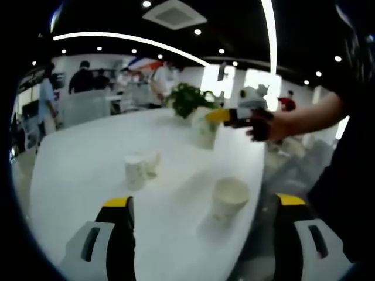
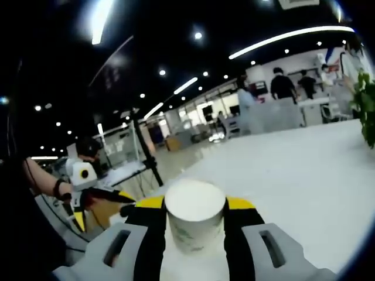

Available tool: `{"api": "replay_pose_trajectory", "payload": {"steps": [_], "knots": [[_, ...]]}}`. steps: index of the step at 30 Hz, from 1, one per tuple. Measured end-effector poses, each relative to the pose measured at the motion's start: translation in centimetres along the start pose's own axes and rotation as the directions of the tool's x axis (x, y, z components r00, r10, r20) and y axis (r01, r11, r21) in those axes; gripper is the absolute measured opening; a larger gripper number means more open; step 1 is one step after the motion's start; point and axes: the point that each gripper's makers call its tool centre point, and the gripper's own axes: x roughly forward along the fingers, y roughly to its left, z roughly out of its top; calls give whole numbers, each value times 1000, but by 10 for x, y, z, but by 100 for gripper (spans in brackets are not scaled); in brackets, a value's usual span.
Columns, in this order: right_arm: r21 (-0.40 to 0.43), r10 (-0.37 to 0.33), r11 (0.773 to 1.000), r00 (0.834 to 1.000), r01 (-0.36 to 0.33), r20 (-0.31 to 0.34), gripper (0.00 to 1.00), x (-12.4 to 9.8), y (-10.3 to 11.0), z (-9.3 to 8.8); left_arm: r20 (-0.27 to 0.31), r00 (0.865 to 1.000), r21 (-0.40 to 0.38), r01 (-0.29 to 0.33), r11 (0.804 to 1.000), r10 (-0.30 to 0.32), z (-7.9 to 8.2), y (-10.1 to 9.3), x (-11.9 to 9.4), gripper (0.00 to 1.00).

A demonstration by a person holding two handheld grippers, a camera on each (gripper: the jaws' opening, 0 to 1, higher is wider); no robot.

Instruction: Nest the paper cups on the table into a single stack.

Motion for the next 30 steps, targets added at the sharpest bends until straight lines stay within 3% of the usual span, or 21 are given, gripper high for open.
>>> {"api": "replay_pose_trajectory", "payload": {"steps": [4, 10, 18, 30], "knots": [[15, 9, 1000, 1000, -9, 7, 35, -2, 8, -3, 6, 1000, -12, 18, 1000, -18, 1, -6, 2, 97], [103, 23, 994, 999, -27, 40, 35, -4, 21, -10, 42, 998, -76, 43, 996, -40, 7, -13, 5, 97], [140, 51, 988, 996, -61, 74, 35, 1, 38, -12, 56, 996, -123, 83, 989, -76, 12, -22, 8, 96], [183, 125, 973, 987, -142, 100, 35, 10, 66, -15, 137, 982, -187, 158, 970, -133, 28, -40, 14, 91]]}}
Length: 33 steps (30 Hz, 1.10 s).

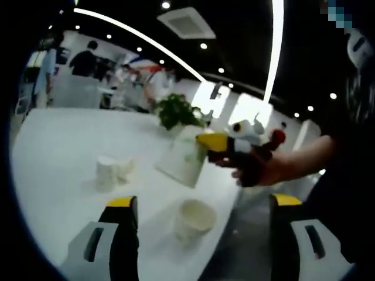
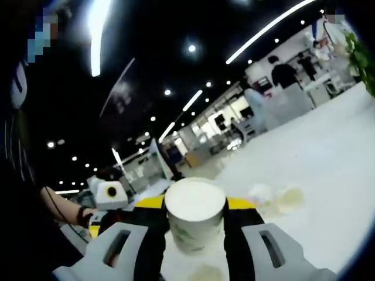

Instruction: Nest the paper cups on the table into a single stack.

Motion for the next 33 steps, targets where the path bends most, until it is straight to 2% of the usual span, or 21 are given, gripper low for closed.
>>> {"api": "replay_pose_trajectory", "payload": {"steps": [8, 15, 24, 33], "knots": [[30, 42, 999, 999, -43, 16, 35, 4, 14, -4, 2, 999, -38, 51, 998, -51, -1, -12, 8, 87], [60, 69, 996, 997, -70, 28, 35, 6, 20, -6, 30, 996, -64, 85, 994, -83, 5, -17, 9, 79], [82, 105, 991, 994, -107, 20, 35, 7, 30, -12, 84, 993, -76, 94, 993, -88, 19, -14, 1, 67], [110, 158, 981, 987, -157, -2, 35, -3, 30, -19, 88, 992, -60, 93, 994, -87, 21, -10, -6, 57]]}}
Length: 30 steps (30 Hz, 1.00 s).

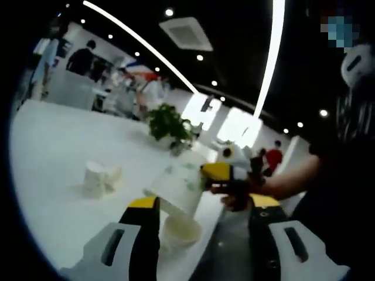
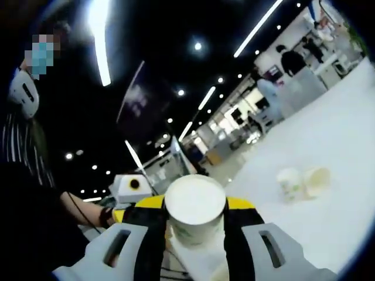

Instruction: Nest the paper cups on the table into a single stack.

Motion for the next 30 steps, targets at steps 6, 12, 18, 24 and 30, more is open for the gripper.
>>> {"api": "replay_pose_trajectory", "payload": {"steps": [6, 12, 18, 24, 30], "knots": [[23, 30, 999, 999, -30, -11, 34, -3, 5, -5, 20, 1000, -7, 12, 1000, -11, 3, -1, 1, 49], [20, 51, 999, 999, -50, -18, 34, -3, 10, -8, 24, 999, 23, 28, 999, -29, 5, -4, 0, 35], [13, 80, 997, 996, -79, -43, 34, -4, 16, -14, 24, 999, 29, 34, 999, -34, 8, -2, -4, 28], [12, 103, 995, 993, -103, -61, 34, -7, 21, -22, 27, 998, 7, 59, 998, -59, 14, -4, -4, 22], [7, 118, 993, 990, -118, -82, 34, -11, 24, -30, 10, 997, 10, 81, 997, -81, 16, -8, -3, 18]]}}
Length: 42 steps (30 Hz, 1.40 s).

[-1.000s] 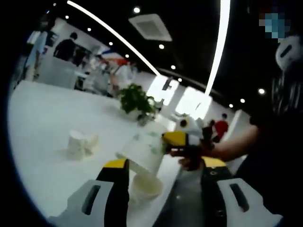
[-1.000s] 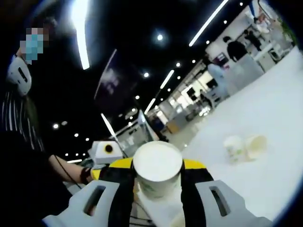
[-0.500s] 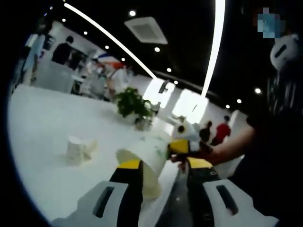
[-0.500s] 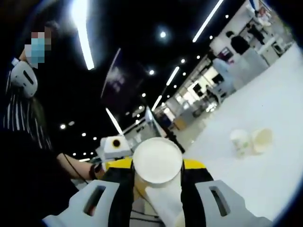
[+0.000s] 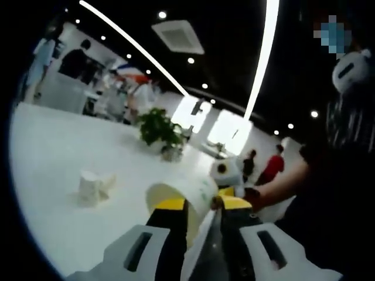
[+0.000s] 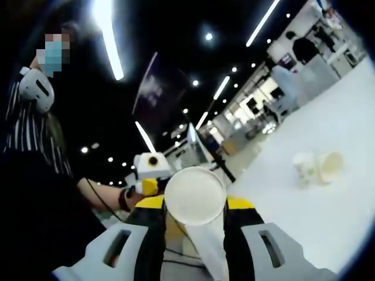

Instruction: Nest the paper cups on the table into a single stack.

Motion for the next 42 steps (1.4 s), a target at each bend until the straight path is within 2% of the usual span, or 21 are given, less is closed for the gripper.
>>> {"api": "replay_pose_trajectory", "payload": {"steps": [5, 9, 11, 17, 25, 28, 31, 42], "knots": [[-5, 13, 1000, 1000, -13, -2, 34, 0, 2, -1, -34, 999, 42, 9, 999, -7, -3, 0, -1, 13], [-17, 19, 1000, 1000, -19, -1, 34, 0, 3, 0, -44, 999, 26, 22, 999, -20, -1, 0, -1, 11], [-21, 26, 999, 1000, -26, -3, 34, 0, 5, -1, -49, 998, 34, 29, 999, -28, 0, -1, -2, 6], [-48, 40, 998, 999, -40, -13, 34, 1, 8, -1, -65, 996, 36, 59, 998, -57, 4, -4, -2, 5], [-93, 48, 994, 998, -51, -34, 33, 1, 8, 1, -103, 988, -11, 114, 993, -115, 8, -13, -1, 0], [-116, 42, 992, 998, -46, -36, 34, 0, 7, 2, -124, 985, 17, 125, 992, -122, 7, -14, 1, 0], [-121, 44, 992, 999, -47, -33, 34, 0, 7, 3, -131, 982, -2, 136, 991, -135, 9, -16, 3, 0], [-149, 34, 988, 999, -36, -16, 36, 0, 7, 8, -168, 976, 27, 145, 989, -139, 14, -18, 5, 0]]}}
